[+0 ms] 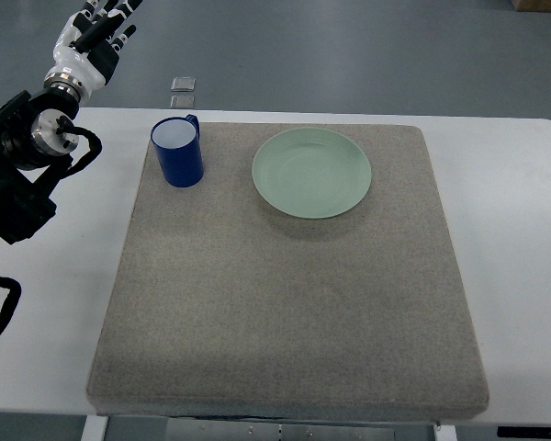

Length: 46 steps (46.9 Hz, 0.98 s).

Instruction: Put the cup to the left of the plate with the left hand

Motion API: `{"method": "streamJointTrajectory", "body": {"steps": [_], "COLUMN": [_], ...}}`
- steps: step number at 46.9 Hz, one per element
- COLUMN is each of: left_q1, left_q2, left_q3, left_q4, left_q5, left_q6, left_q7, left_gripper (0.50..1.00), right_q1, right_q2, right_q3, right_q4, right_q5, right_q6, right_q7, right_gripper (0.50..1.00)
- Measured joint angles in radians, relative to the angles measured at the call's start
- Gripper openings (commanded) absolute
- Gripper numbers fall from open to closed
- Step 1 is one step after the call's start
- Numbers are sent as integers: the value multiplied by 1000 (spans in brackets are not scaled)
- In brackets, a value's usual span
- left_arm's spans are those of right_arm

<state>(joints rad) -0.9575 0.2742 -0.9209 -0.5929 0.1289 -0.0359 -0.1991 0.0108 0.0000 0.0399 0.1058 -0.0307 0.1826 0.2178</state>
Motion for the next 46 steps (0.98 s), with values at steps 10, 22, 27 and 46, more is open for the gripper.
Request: {"method": "streamJointTrajectory", "body": {"steps": [10, 22, 27, 46], "left_q1": [7, 14, 14, 11], "left_q2": [0, -13, -13, -15], "left_q3": [2, 3, 3, 3], "left_q4": [0, 1, 7, 74], "left_q5": [3, 14, 13, 12], "left_q6": [-12, -79, -96, -124], "left_q7": [-13, -17, -17, -17], "left_gripper": [996, 996, 996, 996], "right_q1": [0, 0, 0, 0], "right_q2": [0, 0, 0, 0], "right_q3": [0, 0, 0, 1], "right_q4": [0, 0, 0, 0], "right_q5": [0, 0, 0, 1], "right_q6": [0, 0, 0, 0], "right_q7": [0, 0, 0, 0], "right_gripper": [932, 932, 932, 932]}}
